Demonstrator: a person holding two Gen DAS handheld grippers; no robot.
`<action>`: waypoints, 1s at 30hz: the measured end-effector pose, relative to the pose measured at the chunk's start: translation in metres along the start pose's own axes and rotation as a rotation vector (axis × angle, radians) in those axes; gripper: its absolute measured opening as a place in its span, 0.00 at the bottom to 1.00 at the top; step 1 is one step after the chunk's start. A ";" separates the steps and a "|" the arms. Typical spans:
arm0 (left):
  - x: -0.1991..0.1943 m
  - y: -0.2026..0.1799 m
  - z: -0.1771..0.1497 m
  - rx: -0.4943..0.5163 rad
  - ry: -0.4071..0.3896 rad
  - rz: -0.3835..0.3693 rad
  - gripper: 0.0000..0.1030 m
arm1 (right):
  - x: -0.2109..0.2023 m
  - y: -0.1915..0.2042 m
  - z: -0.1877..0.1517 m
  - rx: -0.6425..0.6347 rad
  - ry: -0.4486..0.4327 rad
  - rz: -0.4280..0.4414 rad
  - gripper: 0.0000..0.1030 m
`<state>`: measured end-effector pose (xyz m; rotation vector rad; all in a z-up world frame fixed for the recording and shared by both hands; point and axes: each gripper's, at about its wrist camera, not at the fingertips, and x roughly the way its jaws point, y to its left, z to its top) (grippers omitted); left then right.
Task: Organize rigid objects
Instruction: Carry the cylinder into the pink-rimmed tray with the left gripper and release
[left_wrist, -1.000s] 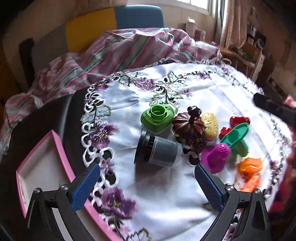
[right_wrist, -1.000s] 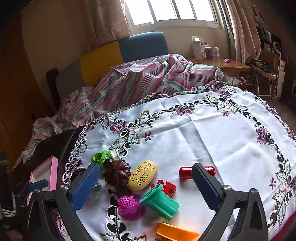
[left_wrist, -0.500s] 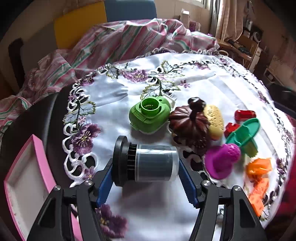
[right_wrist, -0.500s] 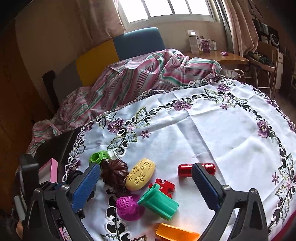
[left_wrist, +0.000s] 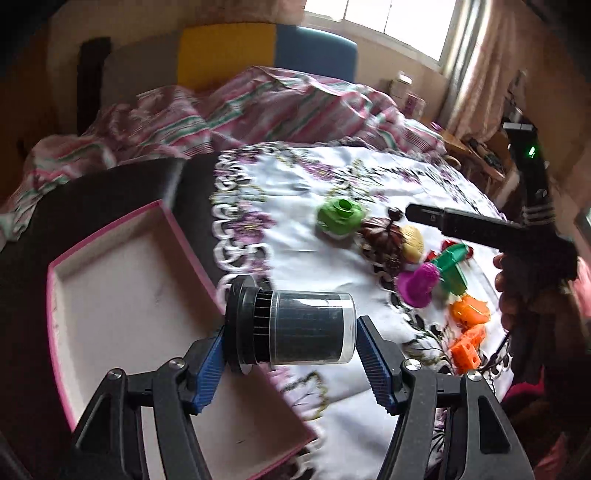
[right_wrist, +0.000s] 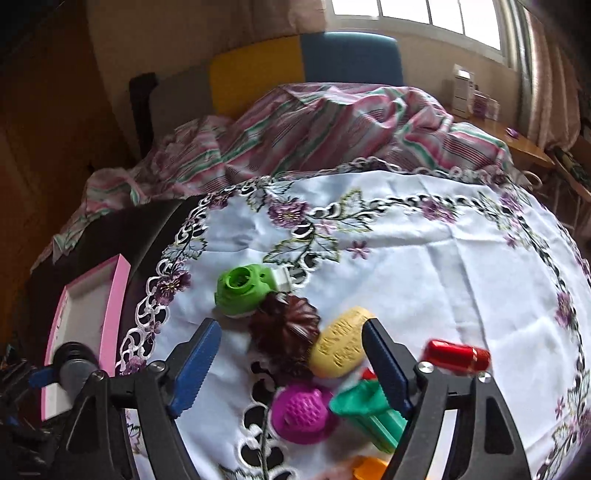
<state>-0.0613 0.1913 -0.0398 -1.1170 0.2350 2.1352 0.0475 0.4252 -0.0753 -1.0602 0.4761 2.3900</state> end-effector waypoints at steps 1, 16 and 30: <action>-0.003 0.011 0.001 -0.016 -0.006 0.016 0.65 | 0.008 0.003 0.003 -0.011 0.008 -0.010 0.74; 0.015 0.154 0.024 -0.214 0.009 0.307 0.63 | 0.052 0.012 0.000 -0.098 0.068 -0.085 0.22; -0.008 0.166 0.020 -0.293 -0.042 0.366 0.70 | 0.052 0.011 0.002 -0.103 0.077 -0.070 0.22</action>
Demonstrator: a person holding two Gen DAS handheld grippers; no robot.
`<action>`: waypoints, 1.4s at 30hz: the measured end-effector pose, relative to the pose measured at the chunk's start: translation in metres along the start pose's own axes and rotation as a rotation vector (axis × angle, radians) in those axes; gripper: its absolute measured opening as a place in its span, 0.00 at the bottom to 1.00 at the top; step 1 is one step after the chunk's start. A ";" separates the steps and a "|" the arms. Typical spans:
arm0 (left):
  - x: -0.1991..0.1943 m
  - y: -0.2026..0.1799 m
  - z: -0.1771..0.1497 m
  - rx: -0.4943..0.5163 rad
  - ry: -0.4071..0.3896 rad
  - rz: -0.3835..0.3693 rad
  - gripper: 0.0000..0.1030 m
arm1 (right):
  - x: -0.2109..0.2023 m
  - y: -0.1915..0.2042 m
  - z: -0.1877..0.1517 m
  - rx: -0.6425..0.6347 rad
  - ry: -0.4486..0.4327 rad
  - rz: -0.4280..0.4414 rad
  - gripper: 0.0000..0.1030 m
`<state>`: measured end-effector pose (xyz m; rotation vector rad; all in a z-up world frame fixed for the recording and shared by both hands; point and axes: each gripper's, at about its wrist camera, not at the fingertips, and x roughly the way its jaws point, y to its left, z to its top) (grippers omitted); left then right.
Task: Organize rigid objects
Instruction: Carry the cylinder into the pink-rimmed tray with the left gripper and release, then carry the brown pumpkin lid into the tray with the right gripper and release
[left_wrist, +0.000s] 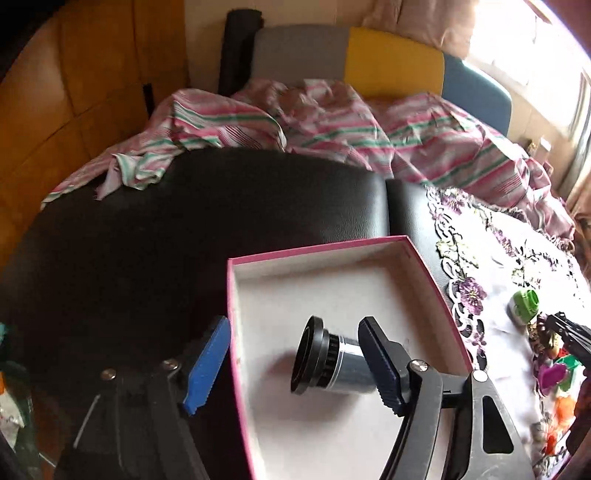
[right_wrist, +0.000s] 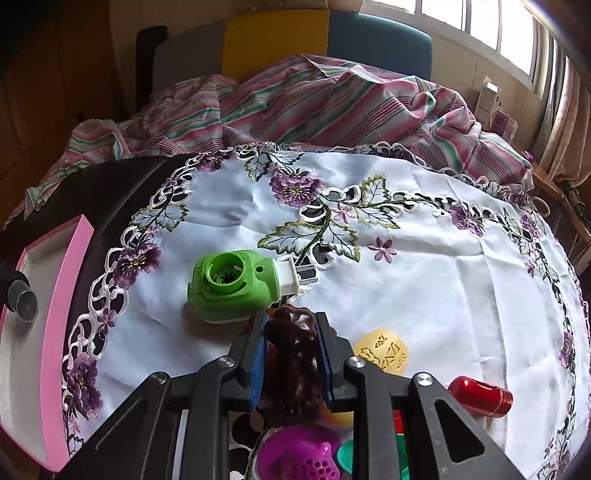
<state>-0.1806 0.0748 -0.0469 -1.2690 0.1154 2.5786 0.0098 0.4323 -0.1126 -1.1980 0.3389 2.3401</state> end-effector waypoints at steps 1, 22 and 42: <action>-0.006 0.001 -0.002 -0.004 -0.007 0.002 0.70 | 0.000 0.000 0.000 0.001 0.001 0.000 0.22; -0.094 -0.030 -0.102 0.059 -0.061 0.081 0.70 | -0.044 0.015 0.006 -0.024 -0.128 0.145 0.22; -0.095 0.003 -0.116 -0.032 -0.046 0.075 0.70 | -0.099 0.189 -0.008 -0.331 -0.093 0.494 0.22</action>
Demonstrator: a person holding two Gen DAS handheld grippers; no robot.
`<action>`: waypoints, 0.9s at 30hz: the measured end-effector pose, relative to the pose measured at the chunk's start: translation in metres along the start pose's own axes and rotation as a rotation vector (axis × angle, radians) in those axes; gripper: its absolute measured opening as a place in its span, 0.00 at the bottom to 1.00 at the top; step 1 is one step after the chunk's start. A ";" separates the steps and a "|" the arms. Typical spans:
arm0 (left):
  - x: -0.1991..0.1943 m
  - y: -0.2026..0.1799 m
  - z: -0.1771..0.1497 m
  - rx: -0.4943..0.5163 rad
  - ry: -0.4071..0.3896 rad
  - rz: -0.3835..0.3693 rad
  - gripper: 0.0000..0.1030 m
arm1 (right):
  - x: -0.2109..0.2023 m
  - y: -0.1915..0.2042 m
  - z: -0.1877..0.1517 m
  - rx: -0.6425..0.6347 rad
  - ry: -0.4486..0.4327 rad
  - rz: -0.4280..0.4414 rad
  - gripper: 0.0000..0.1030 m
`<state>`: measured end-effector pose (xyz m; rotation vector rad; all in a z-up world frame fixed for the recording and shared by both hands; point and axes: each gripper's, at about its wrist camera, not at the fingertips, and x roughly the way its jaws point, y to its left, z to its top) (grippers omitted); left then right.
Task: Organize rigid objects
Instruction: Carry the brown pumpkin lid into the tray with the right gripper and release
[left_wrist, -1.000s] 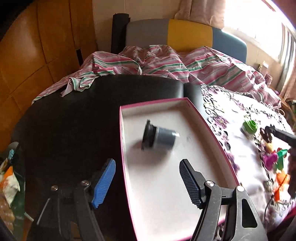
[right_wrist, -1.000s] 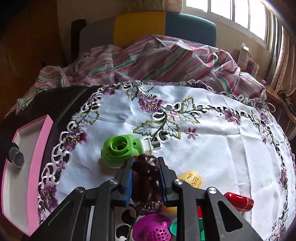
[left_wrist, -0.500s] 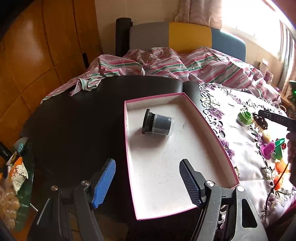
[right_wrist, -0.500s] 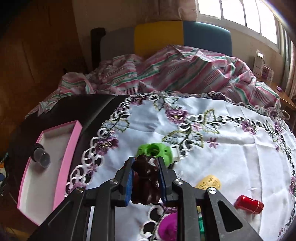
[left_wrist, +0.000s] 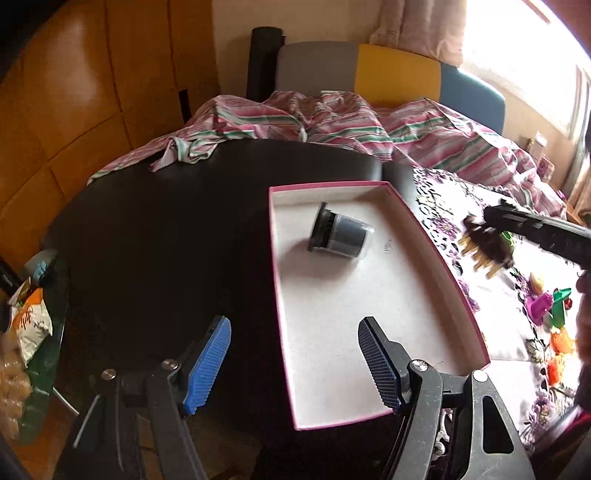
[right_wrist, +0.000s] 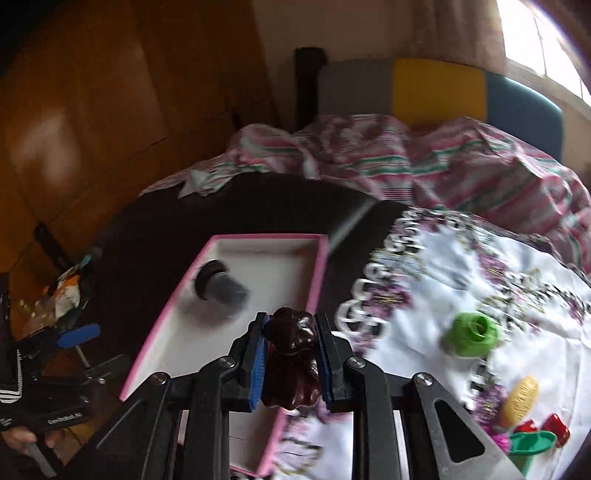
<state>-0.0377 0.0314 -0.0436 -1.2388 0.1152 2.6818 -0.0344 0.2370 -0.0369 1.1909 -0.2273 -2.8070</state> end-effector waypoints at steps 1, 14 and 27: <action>0.000 0.005 -0.001 -0.010 0.000 0.003 0.70 | 0.009 0.011 0.002 -0.014 0.017 0.021 0.22; 0.005 0.043 -0.006 -0.095 0.010 0.021 0.70 | 0.135 0.084 0.019 -0.063 0.167 0.025 0.23; -0.002 0.042 -0.004 -0.089 -0.016 0.027 0.70 | 0.095 0.065 0.011 -0.024 0.091 0.021 0.40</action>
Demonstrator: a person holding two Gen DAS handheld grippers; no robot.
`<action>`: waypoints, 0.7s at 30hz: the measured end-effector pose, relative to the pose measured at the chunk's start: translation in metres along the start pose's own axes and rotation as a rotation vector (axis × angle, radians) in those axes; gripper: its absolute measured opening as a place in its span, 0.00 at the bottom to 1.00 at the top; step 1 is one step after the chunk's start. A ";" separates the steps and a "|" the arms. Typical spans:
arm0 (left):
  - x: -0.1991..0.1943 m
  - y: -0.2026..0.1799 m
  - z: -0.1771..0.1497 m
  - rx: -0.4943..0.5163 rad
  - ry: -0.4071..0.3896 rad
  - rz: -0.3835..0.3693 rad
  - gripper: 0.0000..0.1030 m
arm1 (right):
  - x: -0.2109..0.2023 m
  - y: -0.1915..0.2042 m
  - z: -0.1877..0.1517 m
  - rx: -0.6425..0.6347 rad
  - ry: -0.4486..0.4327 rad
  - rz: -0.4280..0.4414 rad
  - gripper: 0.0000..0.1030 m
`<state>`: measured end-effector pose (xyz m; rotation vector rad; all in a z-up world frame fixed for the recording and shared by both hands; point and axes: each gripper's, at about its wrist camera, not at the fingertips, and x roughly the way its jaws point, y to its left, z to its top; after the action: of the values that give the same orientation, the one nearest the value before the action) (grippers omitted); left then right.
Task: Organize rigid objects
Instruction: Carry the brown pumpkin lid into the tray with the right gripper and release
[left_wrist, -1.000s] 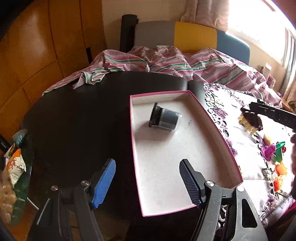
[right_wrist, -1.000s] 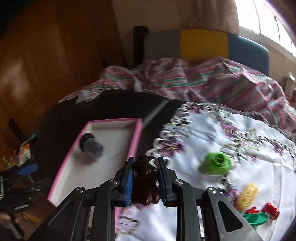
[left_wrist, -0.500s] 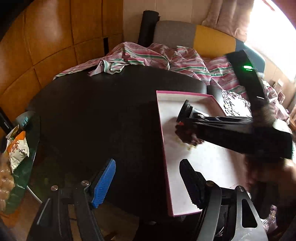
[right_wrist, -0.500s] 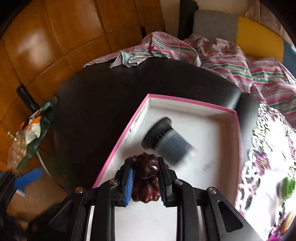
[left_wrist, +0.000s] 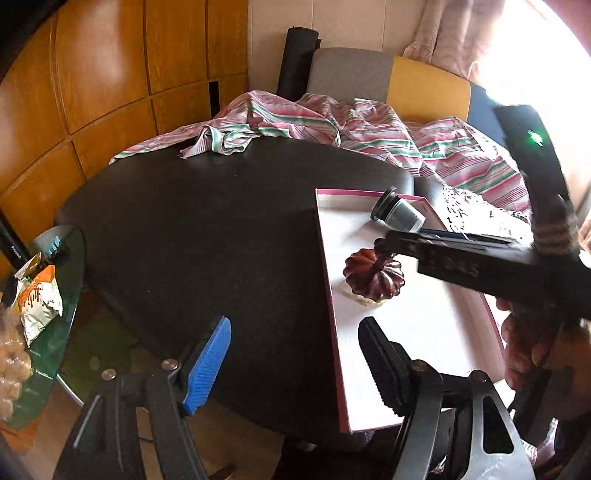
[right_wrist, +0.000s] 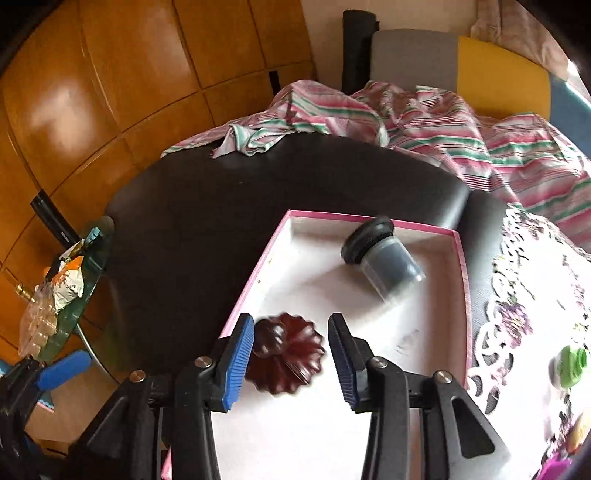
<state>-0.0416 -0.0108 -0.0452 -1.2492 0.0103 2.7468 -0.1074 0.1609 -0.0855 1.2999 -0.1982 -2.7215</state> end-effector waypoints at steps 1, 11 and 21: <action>-0.001 0.000 0.001 0.003 -0.003 0.001 0.70 | -0.005 -0.002 -0.003 0.002 -0.008 -0.006 0.40; -0.018 -0.019 0.000 0.066 -0.036 -0.012 0.70 | -0.050 -0.018 -0.024 0.052 -0.084 -0.107 0.41; -0.023 -0.041 0.000 0.118 -0.035 -0.042 0.70 | -0.087 -0.040 -0.046 0.050 -0.115 -0.153 0.41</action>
<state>-0.0215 0.0278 -0.0257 -1.1578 0.1394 2.6890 -0.0196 0.2118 -0.0545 1.2196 -0.1854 -2.9410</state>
